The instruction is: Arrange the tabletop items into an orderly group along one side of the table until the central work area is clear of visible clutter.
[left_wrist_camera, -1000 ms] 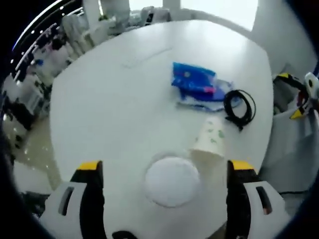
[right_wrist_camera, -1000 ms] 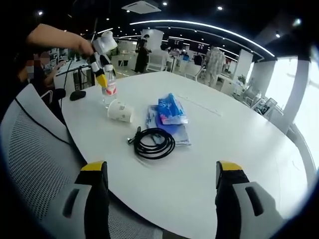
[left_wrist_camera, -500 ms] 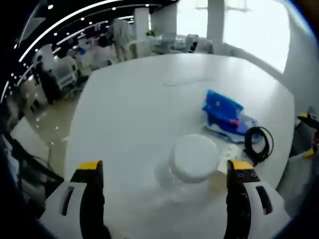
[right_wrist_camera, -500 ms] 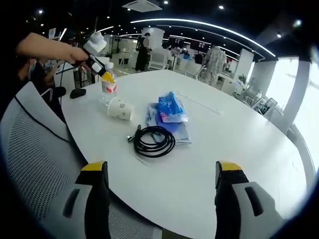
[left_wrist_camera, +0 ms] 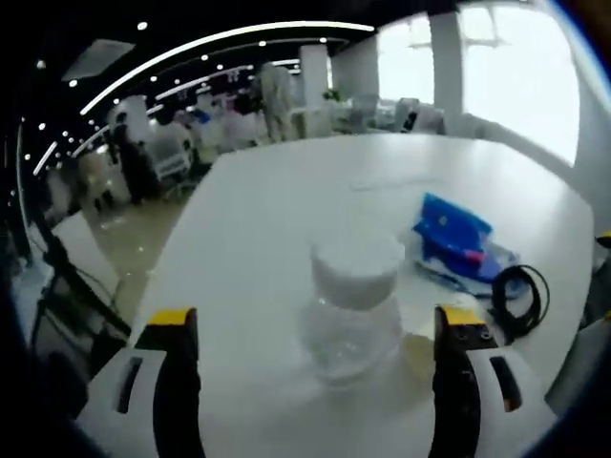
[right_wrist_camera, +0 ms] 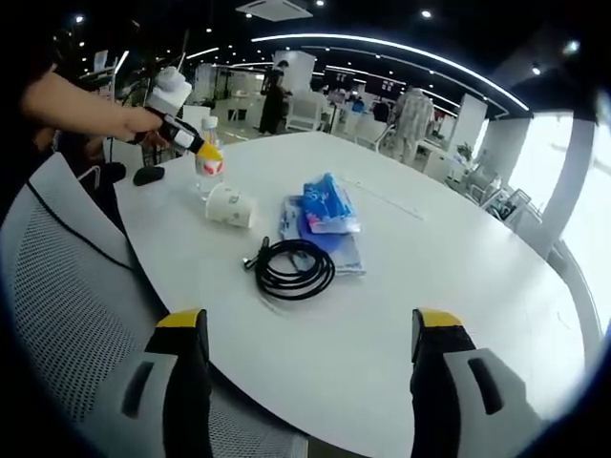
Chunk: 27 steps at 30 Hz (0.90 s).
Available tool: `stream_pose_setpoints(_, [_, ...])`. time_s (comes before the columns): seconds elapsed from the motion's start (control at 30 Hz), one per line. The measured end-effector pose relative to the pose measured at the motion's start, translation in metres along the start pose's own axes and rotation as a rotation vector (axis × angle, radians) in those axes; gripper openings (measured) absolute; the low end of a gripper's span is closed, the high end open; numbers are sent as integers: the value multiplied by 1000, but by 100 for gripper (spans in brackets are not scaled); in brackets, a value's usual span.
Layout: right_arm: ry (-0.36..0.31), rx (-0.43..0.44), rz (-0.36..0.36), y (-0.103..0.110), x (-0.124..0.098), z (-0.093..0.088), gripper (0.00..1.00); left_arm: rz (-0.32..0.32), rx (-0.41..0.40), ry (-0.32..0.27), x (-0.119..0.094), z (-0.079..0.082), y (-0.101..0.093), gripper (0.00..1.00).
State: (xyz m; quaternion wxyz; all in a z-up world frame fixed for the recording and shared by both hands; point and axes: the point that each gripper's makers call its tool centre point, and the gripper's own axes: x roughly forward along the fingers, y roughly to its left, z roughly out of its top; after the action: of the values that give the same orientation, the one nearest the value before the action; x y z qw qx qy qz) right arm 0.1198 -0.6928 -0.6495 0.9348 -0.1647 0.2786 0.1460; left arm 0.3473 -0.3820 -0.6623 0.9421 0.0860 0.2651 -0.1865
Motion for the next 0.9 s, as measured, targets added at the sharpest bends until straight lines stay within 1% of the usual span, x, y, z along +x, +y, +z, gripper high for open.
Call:
stream_pose_setpoints(0.07, [2, -2, -1, 0, 0, 0, 87, -3, -5, 0, 0, -3, -4, 96])
stream_pose_setpoints(0.13, [2, -3, -2, 0, 0, 0, 87, 9, -24, -3, 1, -9, -9, 93])
stream_pose_setpoints(0.2, [3, -5, -4, -1, 0, -1, 87, 10, -46, -5, 2, -11, -12, 91])
stream_pose_setpoints(0.23, [4, -6, -5, -1, 0, -1, 87, 8, -71, -12, 7, -15, -11, 88])
stream_pose_setpoints(0.27, [5, -6, -7, -2, 0, -1, 87, 1, -94, -12, 9, -17, -15, 86])
stream_pose_setpoints(0.3, [5, -7, -8, -2, 0, -1, 86, 3, -119, 0, 9, -19, -16, 84])
stream_pose_setpoints(0.4, [4, -4, -12, -3, 0, -1, 86, 36, -170, -17, 11, -17, -16, 78])
stream_pose_setpoints(0.5, [7, -6, -14, -4, 0, -1, 86, 58, -183, -26, 11, -15, -14, 71])
stream_pose_setpoints(0.57, [10, -7, -16, -4, 0, -2, 85, 83, -255, -43, 11, -11, -10, 67])
stream_pose_setpoints(0.63, [10, -8, -17, -5, 0, -2, 85, 93, -261, -54, 16, -6, -2, 63])
stream_pose_setpoints(0.7, [14, -11, -16, -5, 0, -2, 85, 100, -276, -50, 18, -6, -1, 62])
stream_pose_setpoints(0.73, [16, -12, -15, -5, 0, -3, 84, 98, -303, -38, 19, -8, -3, 62])
stream_pose_setpoints(0.77, [17, -14, -15, -5, 0, -3, 84, 103, -308, -31, 20, -9, -2, 61])
stream_pose_setpoints(0.83, [20, -16, -14, -4, 0, -3, 84, 113, -312, -41, 20, -6, 0, 59])
stream_pose_setpoints(0.9, [21, -18, -16, -5, 0, -4, 84, 113, -321, -35, 23, -6, -1, 58])
